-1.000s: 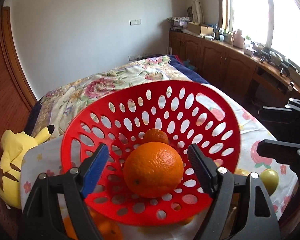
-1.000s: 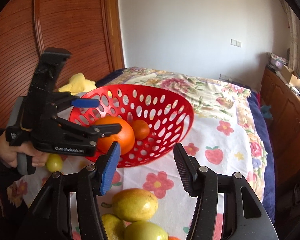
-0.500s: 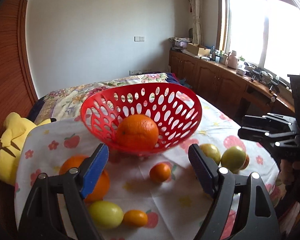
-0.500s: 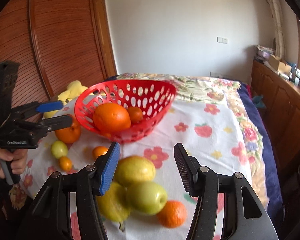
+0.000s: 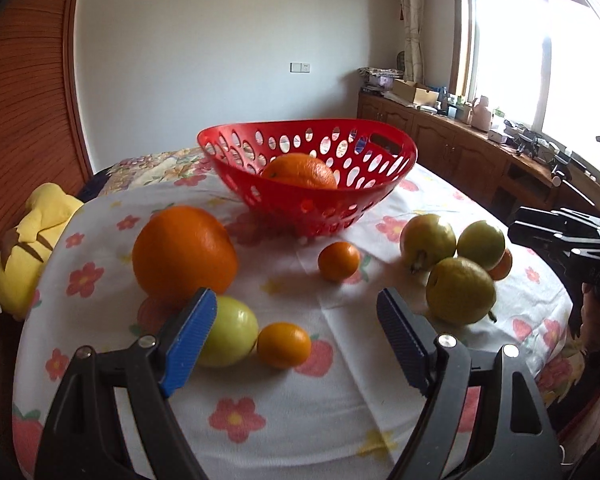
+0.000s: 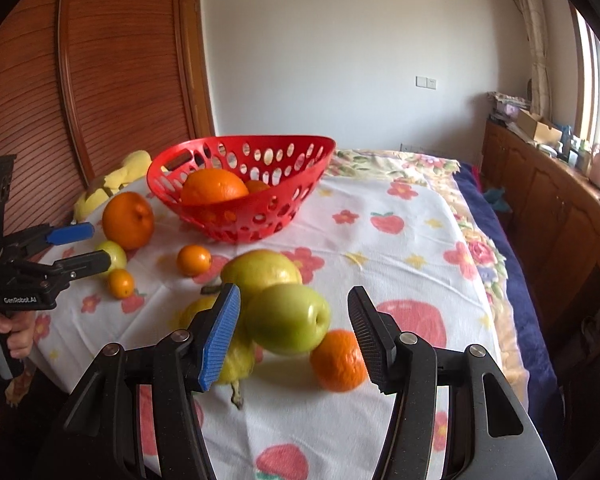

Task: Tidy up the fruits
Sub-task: 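Move right tool to another tangerine while left tool moves to a small orange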

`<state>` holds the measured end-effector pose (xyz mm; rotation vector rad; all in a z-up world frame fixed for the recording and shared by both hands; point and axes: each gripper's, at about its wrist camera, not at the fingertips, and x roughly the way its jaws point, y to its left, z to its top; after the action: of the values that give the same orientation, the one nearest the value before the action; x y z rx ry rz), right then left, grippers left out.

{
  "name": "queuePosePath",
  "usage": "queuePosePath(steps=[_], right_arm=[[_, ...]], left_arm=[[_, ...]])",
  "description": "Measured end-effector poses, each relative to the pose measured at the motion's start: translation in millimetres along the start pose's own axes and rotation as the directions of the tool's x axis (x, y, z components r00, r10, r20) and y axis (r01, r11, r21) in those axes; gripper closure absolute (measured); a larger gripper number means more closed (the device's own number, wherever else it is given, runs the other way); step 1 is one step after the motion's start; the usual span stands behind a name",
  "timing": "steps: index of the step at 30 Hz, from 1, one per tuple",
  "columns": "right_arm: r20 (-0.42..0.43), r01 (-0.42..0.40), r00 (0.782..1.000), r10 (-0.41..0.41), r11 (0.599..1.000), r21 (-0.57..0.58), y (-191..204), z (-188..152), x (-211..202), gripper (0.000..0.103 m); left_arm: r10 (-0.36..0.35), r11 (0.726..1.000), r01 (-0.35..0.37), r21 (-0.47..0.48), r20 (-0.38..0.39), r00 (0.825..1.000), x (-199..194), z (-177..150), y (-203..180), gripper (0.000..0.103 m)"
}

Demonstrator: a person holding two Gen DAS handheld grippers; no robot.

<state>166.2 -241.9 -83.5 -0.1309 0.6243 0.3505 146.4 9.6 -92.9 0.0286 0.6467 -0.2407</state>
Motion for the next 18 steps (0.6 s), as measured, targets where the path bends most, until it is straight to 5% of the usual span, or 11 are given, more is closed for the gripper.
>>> queuePosePath(steps=[18], right_arm=[[-0.083, 0.041, 0.996, -0.038, 0.998, 0.041, -23.2, -31.7, 20.7, 0.046]], left_arm=[[-0.011, 1.0, 0.011, 0.014, -0.001, 1.0, 11.8, -26.1, -2.1, 0.02]])
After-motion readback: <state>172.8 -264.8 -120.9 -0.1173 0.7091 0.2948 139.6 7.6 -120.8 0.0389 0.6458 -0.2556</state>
